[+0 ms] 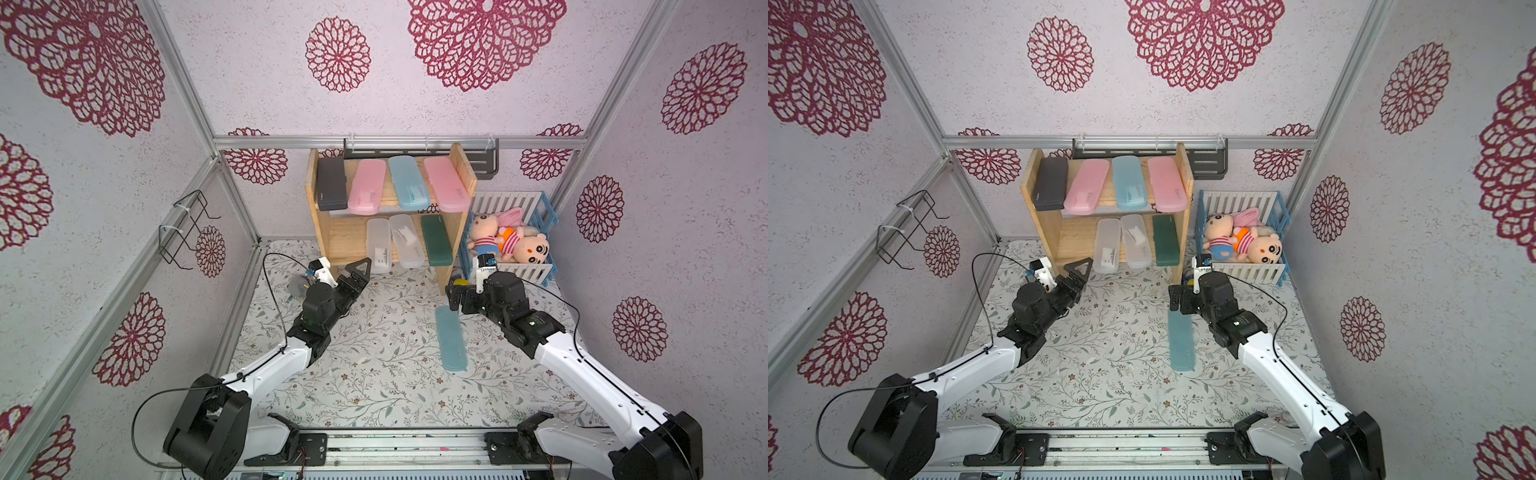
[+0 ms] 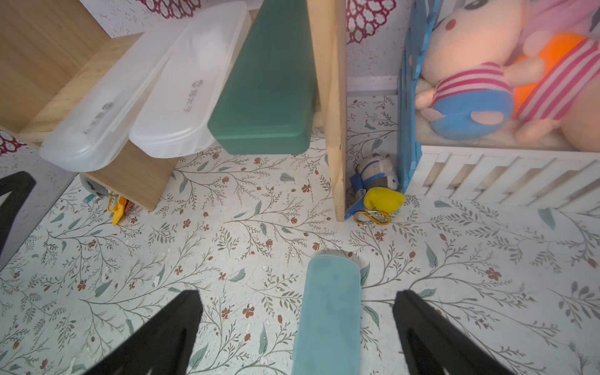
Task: Remove the pencil cases from the shelf
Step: Pick up the pencil case from the shelf.
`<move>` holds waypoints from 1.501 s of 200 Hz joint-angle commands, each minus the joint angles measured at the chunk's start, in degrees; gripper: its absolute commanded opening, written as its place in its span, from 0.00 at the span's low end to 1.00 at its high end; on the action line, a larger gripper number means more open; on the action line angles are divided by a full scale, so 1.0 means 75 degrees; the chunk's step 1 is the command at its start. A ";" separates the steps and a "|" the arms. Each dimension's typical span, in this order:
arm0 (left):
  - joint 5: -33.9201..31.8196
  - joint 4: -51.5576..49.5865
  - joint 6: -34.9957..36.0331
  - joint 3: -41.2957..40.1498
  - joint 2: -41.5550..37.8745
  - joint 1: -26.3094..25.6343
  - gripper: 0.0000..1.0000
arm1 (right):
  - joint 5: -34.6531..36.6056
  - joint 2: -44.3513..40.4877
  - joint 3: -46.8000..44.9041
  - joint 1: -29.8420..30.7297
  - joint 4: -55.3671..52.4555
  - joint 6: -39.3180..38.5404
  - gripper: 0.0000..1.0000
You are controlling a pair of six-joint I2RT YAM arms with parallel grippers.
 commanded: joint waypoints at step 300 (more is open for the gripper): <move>-0.0134 0.1165 -0.0517 0.0502 0.1684 -0.0327 0.00 | 0.0190 -0.0809 0.0095 -0.0359 -0.0272 -0.0329 0.99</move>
